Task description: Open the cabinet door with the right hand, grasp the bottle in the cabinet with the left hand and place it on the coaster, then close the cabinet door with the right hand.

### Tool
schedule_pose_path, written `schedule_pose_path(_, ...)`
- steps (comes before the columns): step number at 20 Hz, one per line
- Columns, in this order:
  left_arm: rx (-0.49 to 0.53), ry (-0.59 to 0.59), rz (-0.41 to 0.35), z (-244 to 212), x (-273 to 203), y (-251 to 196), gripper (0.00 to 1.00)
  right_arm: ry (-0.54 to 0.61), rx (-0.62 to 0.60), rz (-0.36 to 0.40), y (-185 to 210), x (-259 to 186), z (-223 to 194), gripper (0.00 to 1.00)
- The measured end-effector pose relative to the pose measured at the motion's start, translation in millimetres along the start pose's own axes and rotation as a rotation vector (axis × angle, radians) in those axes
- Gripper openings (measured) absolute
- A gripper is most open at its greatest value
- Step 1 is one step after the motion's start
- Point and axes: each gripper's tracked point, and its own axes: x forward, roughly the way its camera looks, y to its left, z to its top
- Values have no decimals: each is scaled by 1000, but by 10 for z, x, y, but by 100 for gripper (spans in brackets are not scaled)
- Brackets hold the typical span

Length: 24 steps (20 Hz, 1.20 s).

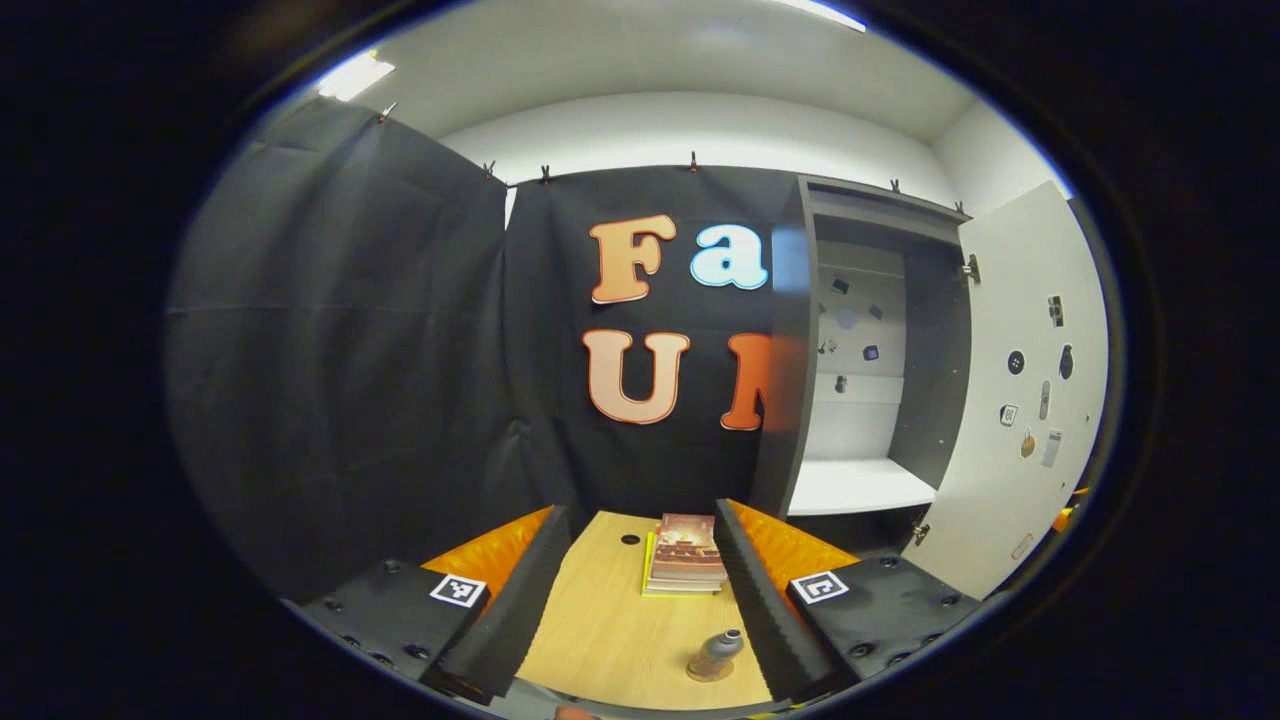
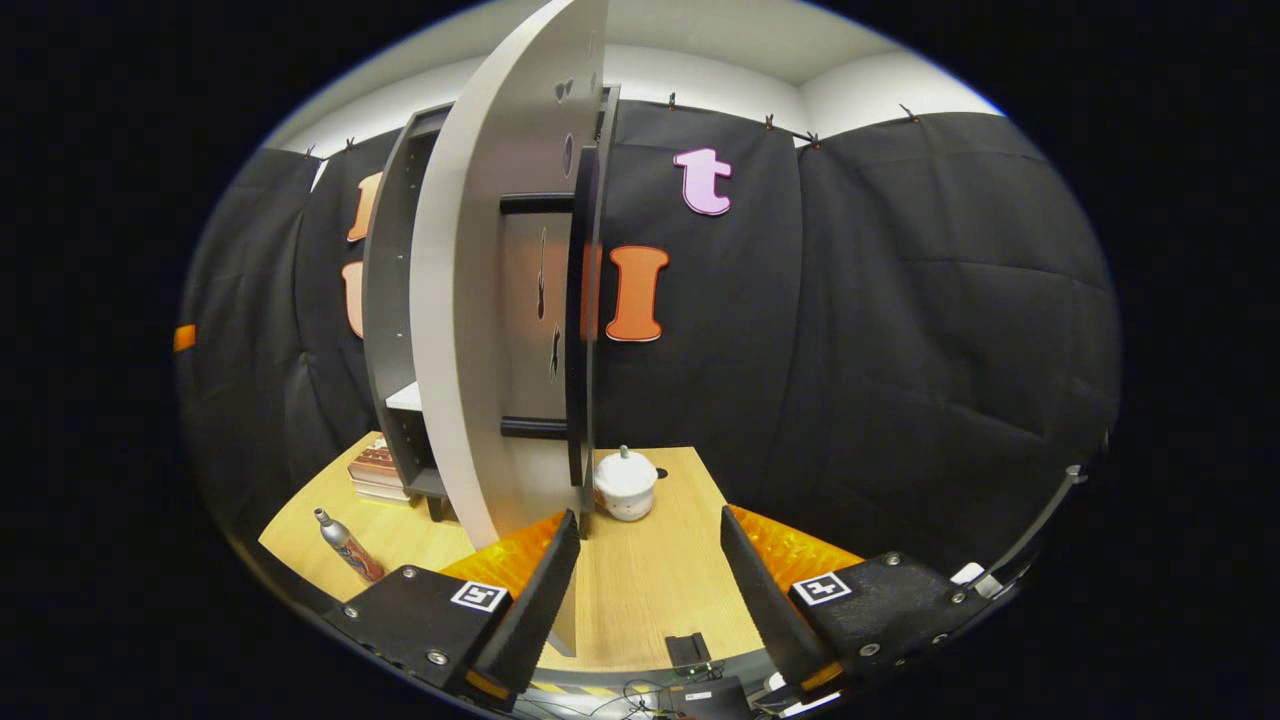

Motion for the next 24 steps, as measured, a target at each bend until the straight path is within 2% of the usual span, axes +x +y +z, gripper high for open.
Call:
schedule_pose_path(5,16,-18,-15,114,78,-131,96,-7,45,89,438,5,8,88)
schedule_pose_path(6,16,-19,-26,124,91,-162,96,-7,51,114,541,20,-2,95)
schedule_pose_path(7,19,-19,-32,122,116,-187,96,-4,60,139,639,40,-1,95)
schedule_pose_path(8,24,-18,-34,125,131,-186,95,0,70,165,767,76,4,88)
schedule_pose_path(10,36,-17,-33,112,167,-177,95,7,84,208,965,89,2,88)
schedule_pose_path(19,33,-10,-18,77,505,152,95,-4,45,265,1590,447,139,89)
schedule_pose_path(24,44,-31,-10,149,790,395,95,-3,73,296,1860,818,133,88)
